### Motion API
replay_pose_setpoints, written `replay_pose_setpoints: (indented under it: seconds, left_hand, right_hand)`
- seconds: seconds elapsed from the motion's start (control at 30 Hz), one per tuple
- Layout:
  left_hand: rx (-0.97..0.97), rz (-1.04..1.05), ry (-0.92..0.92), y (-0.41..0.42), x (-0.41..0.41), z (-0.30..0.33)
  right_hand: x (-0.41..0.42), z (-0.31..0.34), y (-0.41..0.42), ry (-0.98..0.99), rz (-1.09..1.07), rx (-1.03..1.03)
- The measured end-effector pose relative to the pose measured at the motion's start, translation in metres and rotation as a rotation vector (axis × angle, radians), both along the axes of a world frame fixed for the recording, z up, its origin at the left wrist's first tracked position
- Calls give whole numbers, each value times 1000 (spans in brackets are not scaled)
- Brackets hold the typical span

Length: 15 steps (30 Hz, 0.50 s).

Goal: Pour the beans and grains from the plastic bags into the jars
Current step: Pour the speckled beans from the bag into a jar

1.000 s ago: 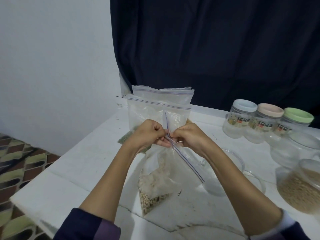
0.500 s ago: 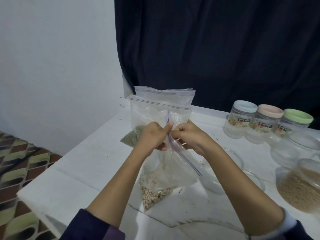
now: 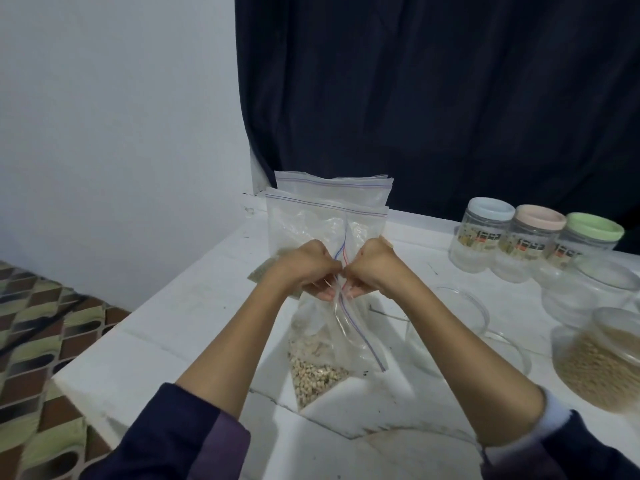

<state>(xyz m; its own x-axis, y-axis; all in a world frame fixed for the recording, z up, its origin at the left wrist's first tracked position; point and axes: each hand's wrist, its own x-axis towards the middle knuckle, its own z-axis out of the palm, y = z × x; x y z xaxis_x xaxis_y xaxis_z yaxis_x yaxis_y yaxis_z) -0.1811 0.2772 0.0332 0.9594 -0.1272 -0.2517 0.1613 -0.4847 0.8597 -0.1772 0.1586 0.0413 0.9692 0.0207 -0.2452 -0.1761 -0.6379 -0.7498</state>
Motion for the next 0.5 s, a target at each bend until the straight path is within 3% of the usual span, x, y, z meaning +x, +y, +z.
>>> replay_pose_setpoints:
  seconds: [0.2,0.5]
  left_hand:
    - [132,165,-237,19,15,-10]
    - [429,68,-556,76,28,-14]
  right_hand:
    - [9,-7,-14,-70,-43,-178]
    - [24,4,-48,-161,-161,-454]
